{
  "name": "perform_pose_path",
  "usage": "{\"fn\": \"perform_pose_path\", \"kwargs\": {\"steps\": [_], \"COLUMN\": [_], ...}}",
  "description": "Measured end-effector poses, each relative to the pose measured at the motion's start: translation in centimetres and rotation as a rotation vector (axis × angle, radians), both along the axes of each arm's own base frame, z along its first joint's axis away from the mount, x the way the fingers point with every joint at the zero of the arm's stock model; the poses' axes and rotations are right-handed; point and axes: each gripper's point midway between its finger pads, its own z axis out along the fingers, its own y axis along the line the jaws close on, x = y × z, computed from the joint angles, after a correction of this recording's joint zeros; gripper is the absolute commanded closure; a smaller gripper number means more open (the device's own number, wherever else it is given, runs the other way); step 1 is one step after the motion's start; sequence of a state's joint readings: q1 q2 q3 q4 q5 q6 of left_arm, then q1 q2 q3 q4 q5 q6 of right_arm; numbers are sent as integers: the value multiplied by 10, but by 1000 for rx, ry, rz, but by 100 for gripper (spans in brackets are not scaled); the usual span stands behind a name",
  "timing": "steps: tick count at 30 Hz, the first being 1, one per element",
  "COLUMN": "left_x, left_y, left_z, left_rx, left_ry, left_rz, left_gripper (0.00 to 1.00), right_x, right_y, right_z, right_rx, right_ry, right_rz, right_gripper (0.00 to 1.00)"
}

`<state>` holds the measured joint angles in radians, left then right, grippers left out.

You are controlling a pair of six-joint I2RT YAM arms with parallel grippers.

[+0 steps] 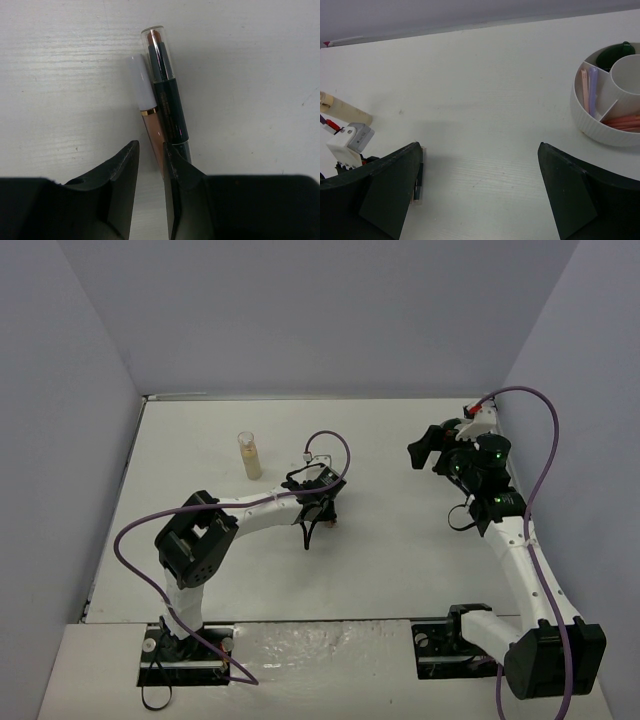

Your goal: Organize the makeup

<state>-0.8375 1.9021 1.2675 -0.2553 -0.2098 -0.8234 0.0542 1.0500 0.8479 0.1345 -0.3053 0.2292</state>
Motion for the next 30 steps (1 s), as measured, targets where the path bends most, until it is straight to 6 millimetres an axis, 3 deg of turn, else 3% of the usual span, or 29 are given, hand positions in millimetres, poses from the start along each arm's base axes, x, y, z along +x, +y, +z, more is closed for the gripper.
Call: {"fn": "perform_pose_path", "kwargs": {"steps": [24,30], "left_x": [2,-4], "left_y": [-2,8], "left_z": [-3,-8], "left_rx": [5,48], "left_ry": [2,28], "left_rz": [1,6], "left_gripper": [77,77], "right_x": [-2,-2], "right_y": [1,1], "right_z": [-9,-9], "right_rx": [-19,-22], "right_ry": [16,15], "right_rz": [4,5], "right_gripper": [0,0]}}
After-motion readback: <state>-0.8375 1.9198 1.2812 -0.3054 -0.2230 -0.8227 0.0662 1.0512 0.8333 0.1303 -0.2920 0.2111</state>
